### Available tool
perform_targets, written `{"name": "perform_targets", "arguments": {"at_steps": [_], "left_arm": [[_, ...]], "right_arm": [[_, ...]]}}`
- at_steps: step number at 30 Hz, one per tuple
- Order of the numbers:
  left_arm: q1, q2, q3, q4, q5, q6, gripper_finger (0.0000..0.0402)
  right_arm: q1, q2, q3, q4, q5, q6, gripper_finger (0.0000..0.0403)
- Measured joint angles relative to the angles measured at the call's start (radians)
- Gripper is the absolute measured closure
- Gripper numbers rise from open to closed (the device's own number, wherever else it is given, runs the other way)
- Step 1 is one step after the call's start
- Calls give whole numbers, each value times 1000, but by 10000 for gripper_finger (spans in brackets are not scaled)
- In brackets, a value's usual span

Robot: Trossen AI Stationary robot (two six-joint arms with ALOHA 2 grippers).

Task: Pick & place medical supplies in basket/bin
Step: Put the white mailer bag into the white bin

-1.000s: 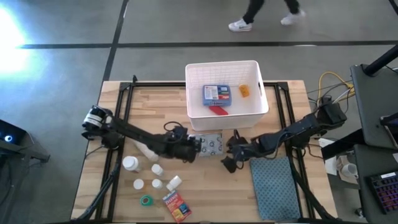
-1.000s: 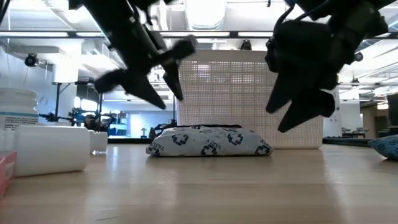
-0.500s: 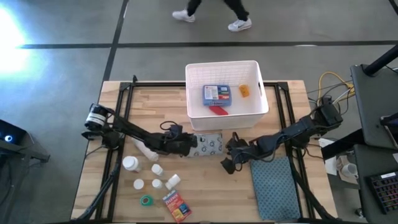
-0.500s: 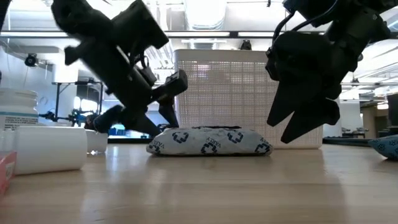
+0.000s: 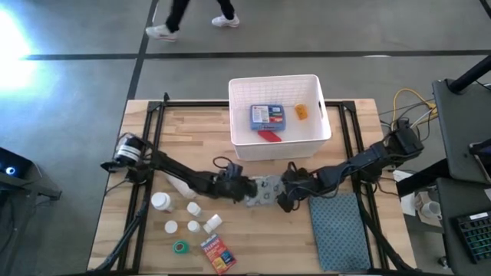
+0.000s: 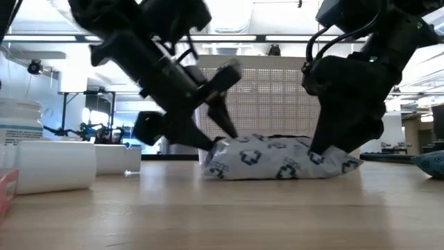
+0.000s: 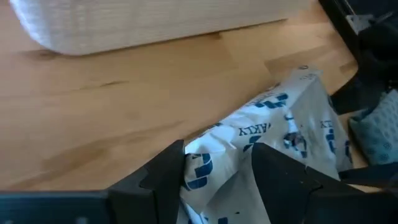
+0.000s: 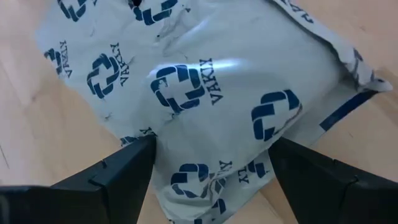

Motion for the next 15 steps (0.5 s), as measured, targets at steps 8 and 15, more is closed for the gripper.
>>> {"name": "perform_targets", "arguments": {"at_steps": [8, 15], "left_arm": [[-72, 6, 176, -266, 57, 1, 235], [-107, 6, 234, -267, 107, 1, 236]], "right_arm": [[-2, -41, 0, -59, -2, -138, 101], [-15, -109, 0, -96, 101, -212, 101]]}}
